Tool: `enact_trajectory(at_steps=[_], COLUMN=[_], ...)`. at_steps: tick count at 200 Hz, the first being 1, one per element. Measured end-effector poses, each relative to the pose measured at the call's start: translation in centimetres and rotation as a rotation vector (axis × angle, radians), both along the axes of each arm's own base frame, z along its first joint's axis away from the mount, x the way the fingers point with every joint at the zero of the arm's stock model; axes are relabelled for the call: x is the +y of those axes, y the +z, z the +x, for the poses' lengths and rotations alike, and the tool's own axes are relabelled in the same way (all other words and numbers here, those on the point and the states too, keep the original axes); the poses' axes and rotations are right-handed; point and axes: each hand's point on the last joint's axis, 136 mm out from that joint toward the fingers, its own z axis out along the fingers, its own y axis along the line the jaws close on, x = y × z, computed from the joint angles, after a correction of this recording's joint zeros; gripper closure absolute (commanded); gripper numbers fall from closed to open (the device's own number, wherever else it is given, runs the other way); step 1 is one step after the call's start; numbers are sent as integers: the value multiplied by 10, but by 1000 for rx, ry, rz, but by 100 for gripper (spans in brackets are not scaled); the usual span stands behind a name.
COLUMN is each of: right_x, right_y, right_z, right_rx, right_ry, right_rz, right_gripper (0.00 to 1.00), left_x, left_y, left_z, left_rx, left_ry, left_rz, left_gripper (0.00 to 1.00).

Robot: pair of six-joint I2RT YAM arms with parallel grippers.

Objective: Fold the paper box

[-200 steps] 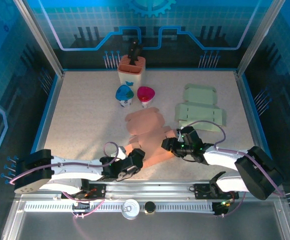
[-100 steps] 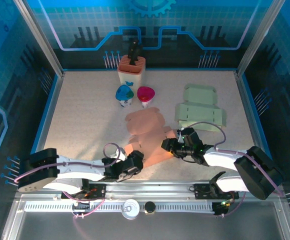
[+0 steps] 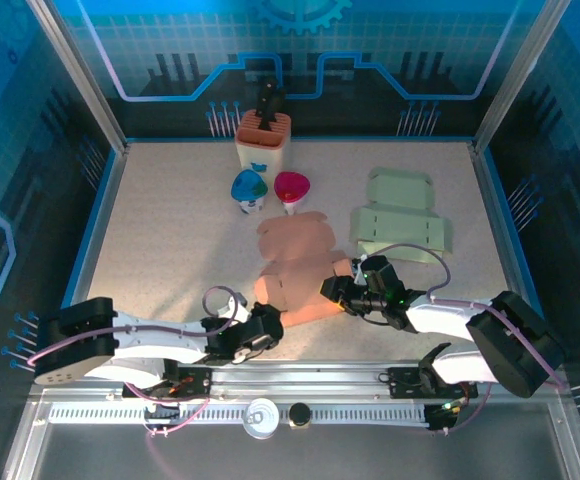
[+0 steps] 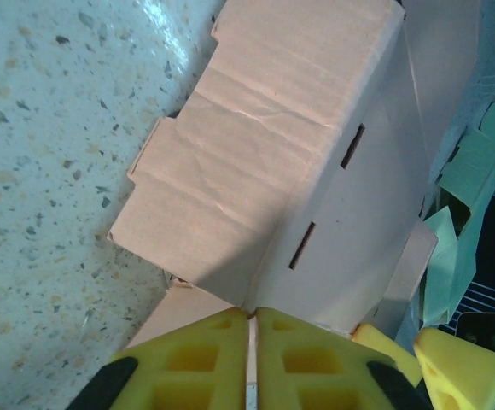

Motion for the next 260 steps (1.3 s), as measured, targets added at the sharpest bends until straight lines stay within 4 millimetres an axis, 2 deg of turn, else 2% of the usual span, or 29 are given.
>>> enact_trajectory(at_steps=[11,56,93,118,164,186,214,226,260], right_x=[0,0,9,8,8,17,26,29,38], right_y=[0,1,20,33,31,27,10,2,0], right_z=[0,-6,-25,-27,-33,-43,-50,-50,-41], right_rx=[0,4,-48,-82,-53,-23,32,48,39], right_ry=[0,-10,7,-16,-55,-41,-45,-58,-103], right_rz=[0,15,32,51,54,56,50,51,134], right_gripper=[49,41,35,32,19,19,20,21,29], left_x=[1,3,3,1,-4,-7,-9,-10,-11], left_y=[1,2,7,13,23,28,32,33,36], left_z=[0,2,3,5,9,11,12,13,13], left_rx=[-5,-20,-30,-43,-72,-84,-94,-96,-100], left_ry=[4,14,17,23,34,38,41,41,42], left_rz=[-1,-8,-25,-43,-92,-115,-136,-143,-153], left_gripper=[100,100,100,100,100,100,100,100,100])
